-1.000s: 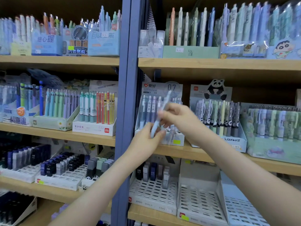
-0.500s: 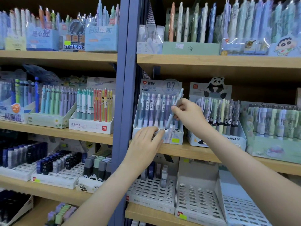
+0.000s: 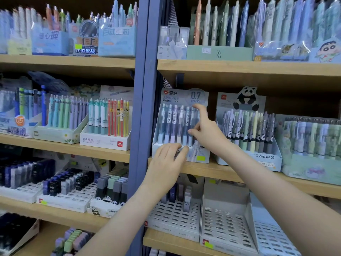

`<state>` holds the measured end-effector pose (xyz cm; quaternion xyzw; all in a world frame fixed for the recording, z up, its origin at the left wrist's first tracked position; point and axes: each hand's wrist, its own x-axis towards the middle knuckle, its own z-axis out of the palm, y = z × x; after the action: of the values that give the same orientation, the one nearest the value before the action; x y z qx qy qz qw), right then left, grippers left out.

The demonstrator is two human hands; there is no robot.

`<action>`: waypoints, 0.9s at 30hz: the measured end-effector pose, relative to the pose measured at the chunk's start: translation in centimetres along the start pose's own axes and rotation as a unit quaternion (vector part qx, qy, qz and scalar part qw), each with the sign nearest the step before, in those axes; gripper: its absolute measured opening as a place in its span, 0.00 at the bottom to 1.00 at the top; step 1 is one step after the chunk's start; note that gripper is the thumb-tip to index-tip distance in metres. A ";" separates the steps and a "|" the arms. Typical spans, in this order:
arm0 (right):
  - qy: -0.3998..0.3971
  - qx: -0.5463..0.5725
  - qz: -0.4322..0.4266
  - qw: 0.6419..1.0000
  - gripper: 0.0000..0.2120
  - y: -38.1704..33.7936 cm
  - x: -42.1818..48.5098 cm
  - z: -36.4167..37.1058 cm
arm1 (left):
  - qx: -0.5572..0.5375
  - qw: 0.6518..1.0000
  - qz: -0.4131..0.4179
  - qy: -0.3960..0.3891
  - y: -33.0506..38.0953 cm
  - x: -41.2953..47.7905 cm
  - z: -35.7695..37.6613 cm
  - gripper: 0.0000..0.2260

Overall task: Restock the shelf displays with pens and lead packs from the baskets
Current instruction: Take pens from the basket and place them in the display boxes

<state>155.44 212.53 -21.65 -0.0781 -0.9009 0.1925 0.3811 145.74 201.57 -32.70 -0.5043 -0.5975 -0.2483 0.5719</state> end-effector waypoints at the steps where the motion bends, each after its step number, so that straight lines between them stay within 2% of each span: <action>1: -0.002 -0.002 0.001 1.000 0.35 -0.1 0.0 0.0 | -0.001 1.000 -0.002 -0.004 0.0 0.0 -0.1 0.18; 9: 0.024 -0.006 0.002 1.000 0.38 0.0 -1.0 0.2 | -0.010 0.999 -0.028 -0.021 0.6 0.3 -0.8 0.19; 13: 0.091 -0.027 -0.046 0.994 0.28 -0.3 -4.0 -1.5 | -0.034 0.999 -0.025 -0.001 2.3 -1.2 -1.7 0.17; 16: 0.085 0.004 -0.091 0.992 0.19 0.7 -10.4 -2.2 | -0.095 0.995 -0.025 -0.011 5.6 -4.8 -1.8 0.14; 20: -0.033 -0.036 -0.077 0.996 0.17 5.9 -22.4 1.2 | -0.180 0.971 -0.016 -0.154 11.0 -12.6 -0.8 0.13; 23: -0.121 -0.046 0.021 0.991 0.18 12.6 -31.9 4.2 | -0.236 0.928 -0.026 -0.287 16.1 -20.4 0.4 0.14; 27: -0.195 -0.063 0.180 0.962 0.16 21.0 -44.9 6.8 | -0.282 0.862 0.034 -0.419 23.1 -29.8 1.6 0.15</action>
<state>181.73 216.91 -63.98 -0.2240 -0.9390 0.2124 0.1518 160.69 201.99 -67.34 -0.7207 -0.6675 -0.1523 0.1088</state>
